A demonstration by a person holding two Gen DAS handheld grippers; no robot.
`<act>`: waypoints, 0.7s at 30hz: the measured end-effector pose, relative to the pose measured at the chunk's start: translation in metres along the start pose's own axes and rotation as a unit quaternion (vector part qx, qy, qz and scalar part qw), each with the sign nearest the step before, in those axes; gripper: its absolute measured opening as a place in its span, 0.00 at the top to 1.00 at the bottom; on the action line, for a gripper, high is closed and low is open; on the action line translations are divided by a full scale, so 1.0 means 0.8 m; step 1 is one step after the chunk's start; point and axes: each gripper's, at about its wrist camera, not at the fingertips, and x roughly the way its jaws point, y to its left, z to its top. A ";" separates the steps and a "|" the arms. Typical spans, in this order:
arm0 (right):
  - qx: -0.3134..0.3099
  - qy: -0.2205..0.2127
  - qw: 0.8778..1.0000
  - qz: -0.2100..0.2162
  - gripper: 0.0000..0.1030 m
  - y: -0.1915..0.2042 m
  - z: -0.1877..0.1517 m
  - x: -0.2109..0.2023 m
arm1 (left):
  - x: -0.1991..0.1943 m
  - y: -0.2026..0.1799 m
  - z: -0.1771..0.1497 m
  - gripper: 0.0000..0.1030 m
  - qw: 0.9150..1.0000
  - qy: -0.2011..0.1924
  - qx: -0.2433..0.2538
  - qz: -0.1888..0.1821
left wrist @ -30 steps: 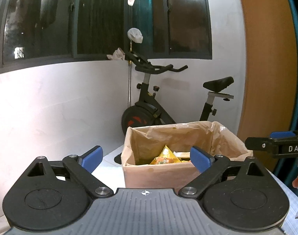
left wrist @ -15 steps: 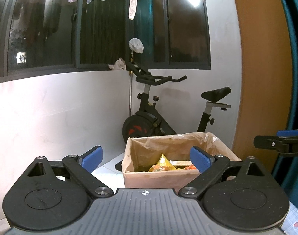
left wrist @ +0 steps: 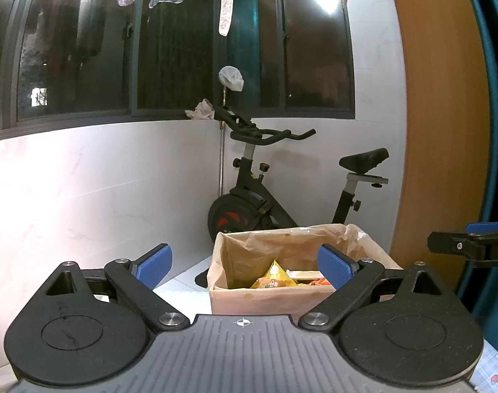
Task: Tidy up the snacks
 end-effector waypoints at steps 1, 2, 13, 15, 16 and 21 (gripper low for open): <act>0.000 0.000 1.000 0.000 0.00 0.000 0.000 0.000 | 0.000 0.000 0.000 0.06 1.000 0.000 0.000 0.000; 0.000 0.000 1.000 0.000 0.00 0.000 0.000 0.000 | -0.001 0.000 0.000 0.06 1.000 0.000 0.000 0.001; -0.001 0.002 1.000 -0.002 0.00 0.000 -0.002 -0.001 | -0.005 0.000 0.000 0.06 1.000 0.004 -0.006 0.014; 0.000 0.001 1.000 -0.004 0.00 -0.001 -0.002 -0.001 | -0.006 0.000 -0.001 0.06 1.000 0.006 -0.008 0.015; -0.001 0.001 1.000 -0.004 0.00 -0.001 -0.002 -0.002 | -0.006 0.000 -0.001 0.06 1.000 0.007 -0.008 0.016; -0.003 0.004 1.000 -0.005 0.00 -0.001 -0.003 -0.002 | -0.007 -0.001 -0.002 0.06 1.000 0.008 -0.008 0.018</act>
